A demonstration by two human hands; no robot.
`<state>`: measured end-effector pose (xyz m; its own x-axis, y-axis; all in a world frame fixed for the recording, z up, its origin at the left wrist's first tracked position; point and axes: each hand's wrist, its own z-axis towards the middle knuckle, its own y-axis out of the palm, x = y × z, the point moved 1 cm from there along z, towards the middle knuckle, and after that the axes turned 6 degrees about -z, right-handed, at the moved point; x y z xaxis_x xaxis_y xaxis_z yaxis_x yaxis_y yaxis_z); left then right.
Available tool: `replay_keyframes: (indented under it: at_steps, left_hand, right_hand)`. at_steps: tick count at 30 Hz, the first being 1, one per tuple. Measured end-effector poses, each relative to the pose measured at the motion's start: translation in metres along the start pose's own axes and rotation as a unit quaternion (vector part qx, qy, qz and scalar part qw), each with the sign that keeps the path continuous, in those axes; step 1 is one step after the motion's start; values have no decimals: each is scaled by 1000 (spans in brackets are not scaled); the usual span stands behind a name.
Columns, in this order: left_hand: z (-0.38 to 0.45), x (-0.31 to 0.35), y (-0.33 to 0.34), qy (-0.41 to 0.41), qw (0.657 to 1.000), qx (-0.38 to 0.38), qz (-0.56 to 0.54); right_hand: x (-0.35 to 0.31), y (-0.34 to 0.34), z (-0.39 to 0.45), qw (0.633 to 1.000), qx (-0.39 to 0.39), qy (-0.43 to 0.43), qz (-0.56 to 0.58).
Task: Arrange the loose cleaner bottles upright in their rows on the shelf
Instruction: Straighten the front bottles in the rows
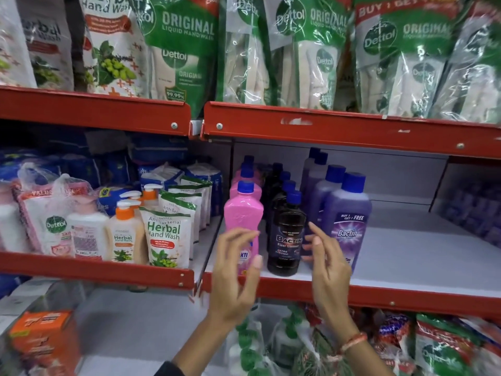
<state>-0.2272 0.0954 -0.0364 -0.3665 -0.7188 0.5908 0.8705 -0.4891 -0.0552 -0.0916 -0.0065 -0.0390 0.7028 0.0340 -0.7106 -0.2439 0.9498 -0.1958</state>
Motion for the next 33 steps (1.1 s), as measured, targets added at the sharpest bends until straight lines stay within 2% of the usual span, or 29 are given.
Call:
replay_keyframes:
  at_steps: [1, 3, 6, 10, 15, 25, 28, 30, 32, 33]
  left_hand:
    - [-3, 0, 13, -7, 999, -44, -7]
    - [-8, -4, 38, -50, 994, -99, -17]
    - [-1, -12, 60, -151, 981, -119, -23]
    - [16, -8, 68, -227, 960, -152, -61]
    - [8, 1, 61, -228, 958, -171, -28]
    - [-7, 6, 56, -203, 971, -128, 3]
    - [-12, 2, 61, -175, 977, -109, 56]
    - [-18, 1, 66, -109, 985, -40, 127]
    - [-20, 4, 74, -24, 988, 30, 151]
    - [-20, 7, 78, 11, 989, 36, 144]
  right_hand:
    - [6, -2, 4, 1000, -19, 10, -2]
    - [18, -3, 9, 993, -110, 39, 5]
    - [25, 0, 14, 974, -223, 38, 30]
    - [27, 0, 20, 960, -276, 37, 34]
    - [23, -11, 12, 956, -292, 17, -2]
    - [19, -25, 4, 954, -297, 39, 5]
    - [18, -32, 5, 951, -308, 34, -2]
    - [20, -41, 7, 961, -276, 31, -5]
    - [26, -54, 12, 982, -187, 16, -16]
    - [30, -61, 15, 991, -133, 7, -21]
